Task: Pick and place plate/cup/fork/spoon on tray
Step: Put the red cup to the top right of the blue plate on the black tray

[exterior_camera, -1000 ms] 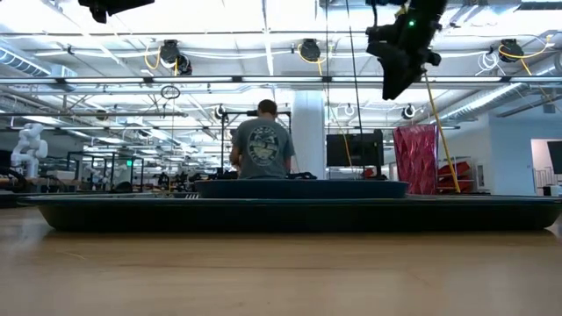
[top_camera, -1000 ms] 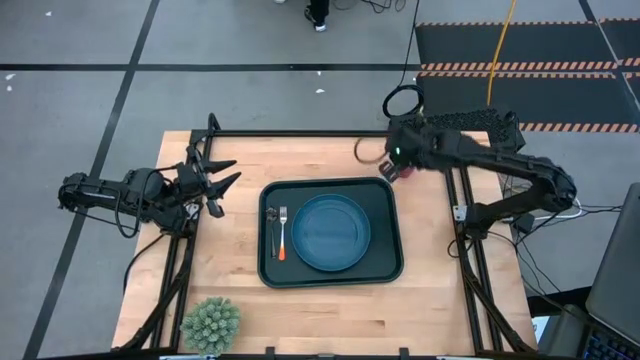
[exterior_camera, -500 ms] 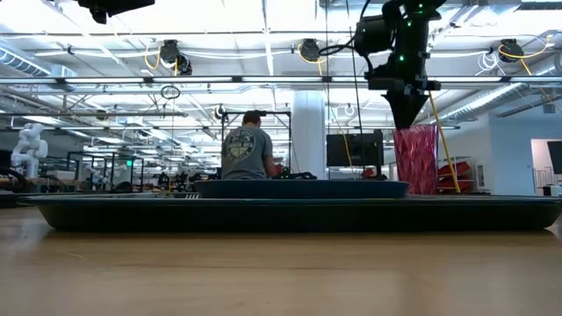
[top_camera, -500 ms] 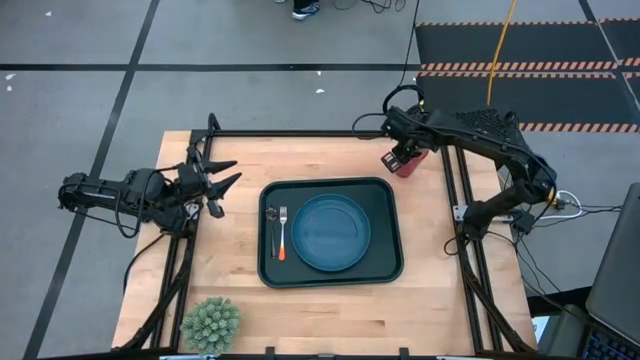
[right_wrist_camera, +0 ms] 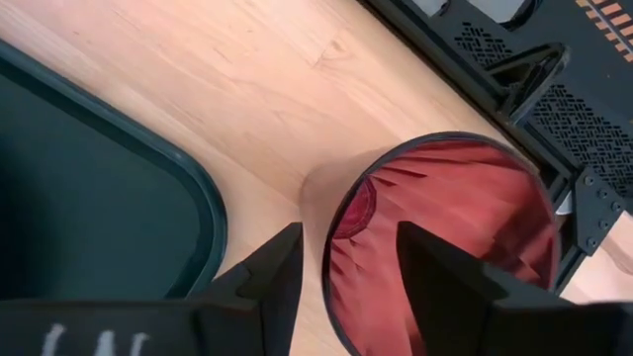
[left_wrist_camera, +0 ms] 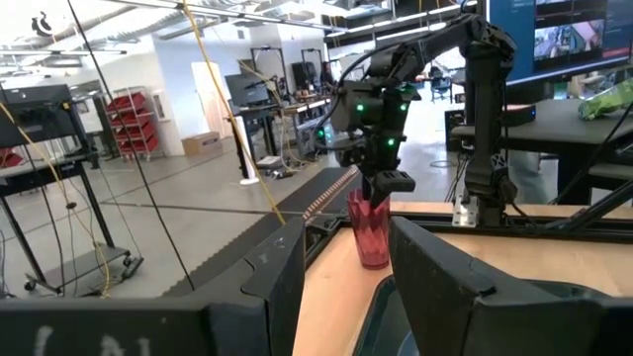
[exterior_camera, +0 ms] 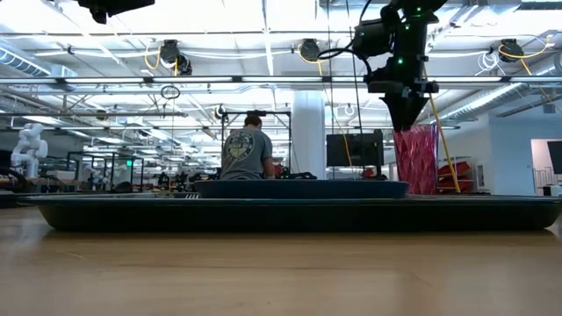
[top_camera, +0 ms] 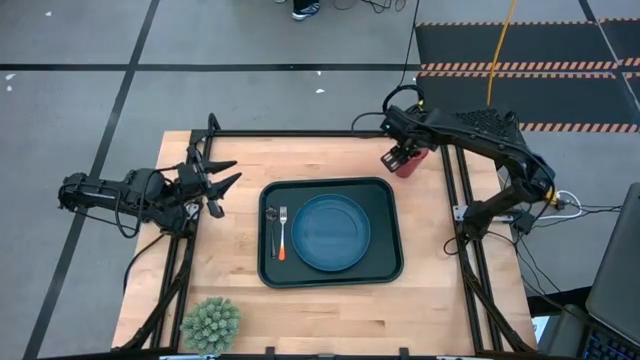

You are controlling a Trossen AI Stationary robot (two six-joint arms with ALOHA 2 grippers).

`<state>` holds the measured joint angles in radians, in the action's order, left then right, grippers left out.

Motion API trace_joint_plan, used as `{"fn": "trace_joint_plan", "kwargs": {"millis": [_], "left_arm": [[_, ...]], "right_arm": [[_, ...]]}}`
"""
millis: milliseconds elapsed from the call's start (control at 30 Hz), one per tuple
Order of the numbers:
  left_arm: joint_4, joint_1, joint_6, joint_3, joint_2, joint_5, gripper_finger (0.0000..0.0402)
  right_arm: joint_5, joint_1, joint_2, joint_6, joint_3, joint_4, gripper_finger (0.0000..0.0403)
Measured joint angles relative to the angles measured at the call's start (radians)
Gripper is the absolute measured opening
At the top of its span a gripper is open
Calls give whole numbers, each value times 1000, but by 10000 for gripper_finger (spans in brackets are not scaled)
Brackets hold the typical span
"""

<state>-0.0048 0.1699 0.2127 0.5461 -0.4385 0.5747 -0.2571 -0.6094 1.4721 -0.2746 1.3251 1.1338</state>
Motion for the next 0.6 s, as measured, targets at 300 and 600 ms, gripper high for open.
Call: {"fn": "trace_joint_plan", "kwargs": {"millis": [300, 600], "left_arm": [[0, 0, -4, 0, 0, 0, 152], [-2, 0, 0, 0, 0, 0, 152]], "right_arm": [[-4, 0, 61, 52, 0, -1, 138], [-103, 0, 58, 163, -1, -2, 24]]}}
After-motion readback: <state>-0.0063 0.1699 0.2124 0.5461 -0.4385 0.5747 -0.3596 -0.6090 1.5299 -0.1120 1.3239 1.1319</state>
